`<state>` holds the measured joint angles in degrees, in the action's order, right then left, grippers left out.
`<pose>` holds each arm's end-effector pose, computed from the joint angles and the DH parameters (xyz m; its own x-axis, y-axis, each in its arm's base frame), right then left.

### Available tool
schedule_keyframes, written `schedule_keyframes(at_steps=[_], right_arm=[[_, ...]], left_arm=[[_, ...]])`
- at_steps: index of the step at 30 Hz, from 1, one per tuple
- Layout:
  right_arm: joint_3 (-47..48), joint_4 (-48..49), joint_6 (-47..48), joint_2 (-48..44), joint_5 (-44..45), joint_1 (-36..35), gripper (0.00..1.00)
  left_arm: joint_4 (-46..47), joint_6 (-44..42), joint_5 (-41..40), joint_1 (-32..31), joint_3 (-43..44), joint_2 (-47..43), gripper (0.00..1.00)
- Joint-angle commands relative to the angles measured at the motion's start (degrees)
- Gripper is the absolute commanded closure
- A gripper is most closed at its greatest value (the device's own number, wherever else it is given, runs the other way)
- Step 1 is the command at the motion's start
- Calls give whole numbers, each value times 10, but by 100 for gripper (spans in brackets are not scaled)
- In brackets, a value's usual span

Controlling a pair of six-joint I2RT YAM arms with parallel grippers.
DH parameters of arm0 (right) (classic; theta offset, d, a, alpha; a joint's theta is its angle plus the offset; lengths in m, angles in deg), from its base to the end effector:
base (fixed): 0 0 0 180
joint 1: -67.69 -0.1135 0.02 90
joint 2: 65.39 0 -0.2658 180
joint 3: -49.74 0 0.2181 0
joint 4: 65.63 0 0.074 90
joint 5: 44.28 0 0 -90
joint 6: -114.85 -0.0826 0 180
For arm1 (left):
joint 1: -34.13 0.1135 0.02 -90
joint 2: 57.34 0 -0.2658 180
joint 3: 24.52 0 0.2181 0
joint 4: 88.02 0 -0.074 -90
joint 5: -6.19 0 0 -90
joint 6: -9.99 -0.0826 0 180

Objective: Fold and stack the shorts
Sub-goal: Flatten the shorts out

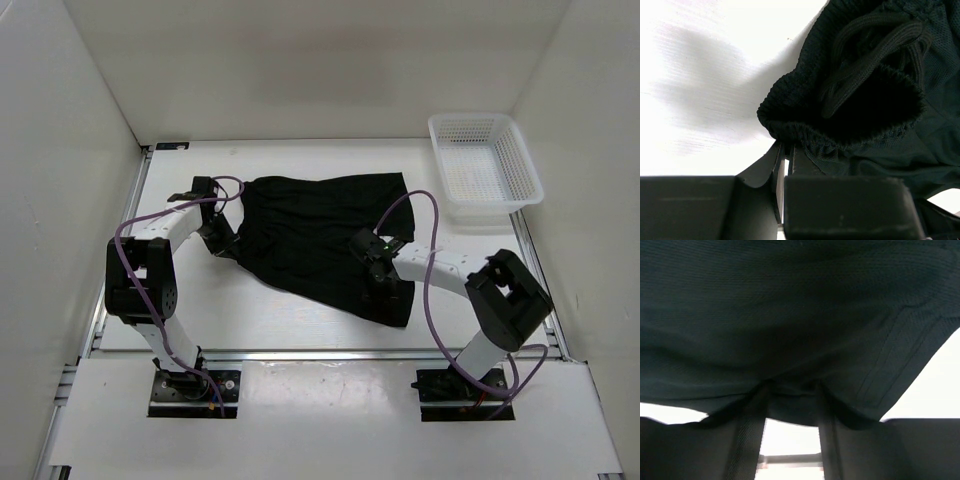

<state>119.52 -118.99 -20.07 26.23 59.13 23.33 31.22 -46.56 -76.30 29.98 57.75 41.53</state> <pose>0.2060 0.1747 0.1488 -0.9398 0.0417 -0.3392 0.0365 0.9991 0.0216 0.3025 -0.0328 0.1617 -0.8673 -0.4850 -0.1123 -0.4528 0.8622 -0.2270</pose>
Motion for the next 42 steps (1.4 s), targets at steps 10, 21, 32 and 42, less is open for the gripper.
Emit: schedule_keyframes(at_steps=[10, 21, 32, 42], right_arm=[[-5, -19, -3, -19, 51, -13, 99], [1, -39, -10, -34, 72, -24, 100], [1, -33, -3, -28, 79, -42, 81], [-6, 0, 3, 10, 48, -42, 65]], left_arm=[[1, -3, -1, -3, -3, -23, 90], [1, -3, -1, -3, -3, -18, 90], [-4, -8, -7, -3, -3, -12, 90], [-4, -8, -7, -3, -3, -7, 90]])
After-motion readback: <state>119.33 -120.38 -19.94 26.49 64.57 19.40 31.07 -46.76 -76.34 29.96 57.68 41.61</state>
